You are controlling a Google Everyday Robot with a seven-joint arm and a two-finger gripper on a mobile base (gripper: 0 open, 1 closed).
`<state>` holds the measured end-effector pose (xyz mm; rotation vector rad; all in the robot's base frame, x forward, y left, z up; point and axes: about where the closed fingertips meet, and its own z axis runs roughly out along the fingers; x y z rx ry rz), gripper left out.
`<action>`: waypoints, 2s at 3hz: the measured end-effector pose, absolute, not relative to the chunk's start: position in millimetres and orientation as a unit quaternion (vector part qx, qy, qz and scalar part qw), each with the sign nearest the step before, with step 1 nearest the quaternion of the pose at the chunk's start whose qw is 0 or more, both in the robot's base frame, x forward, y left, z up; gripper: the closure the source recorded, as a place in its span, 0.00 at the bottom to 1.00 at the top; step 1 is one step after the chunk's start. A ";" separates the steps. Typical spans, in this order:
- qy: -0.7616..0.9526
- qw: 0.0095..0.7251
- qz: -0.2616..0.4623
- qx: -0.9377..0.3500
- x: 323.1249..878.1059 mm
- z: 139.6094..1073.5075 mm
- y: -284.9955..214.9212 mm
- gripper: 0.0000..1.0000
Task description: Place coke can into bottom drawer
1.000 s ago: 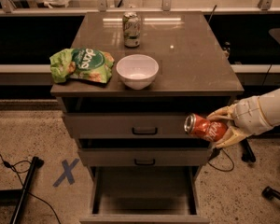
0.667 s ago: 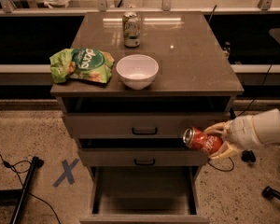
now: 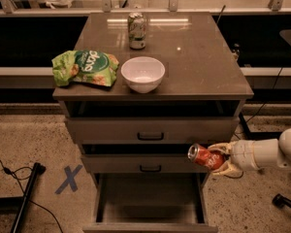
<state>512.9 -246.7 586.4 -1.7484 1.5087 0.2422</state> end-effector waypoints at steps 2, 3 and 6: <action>0.507 0.418 0.164 -0.736 517.4 477.8 -219.8 1.00; 0.479 0.411 0.175 -0.756 511.3 422.2 -219.9 1.00; 0.505 0.320 0.160 -0.785 499.2 343.1 -211.7 1.00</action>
Offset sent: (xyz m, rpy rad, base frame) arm -0.0069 0.0356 -0.2185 0.1738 -0.0213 0.3867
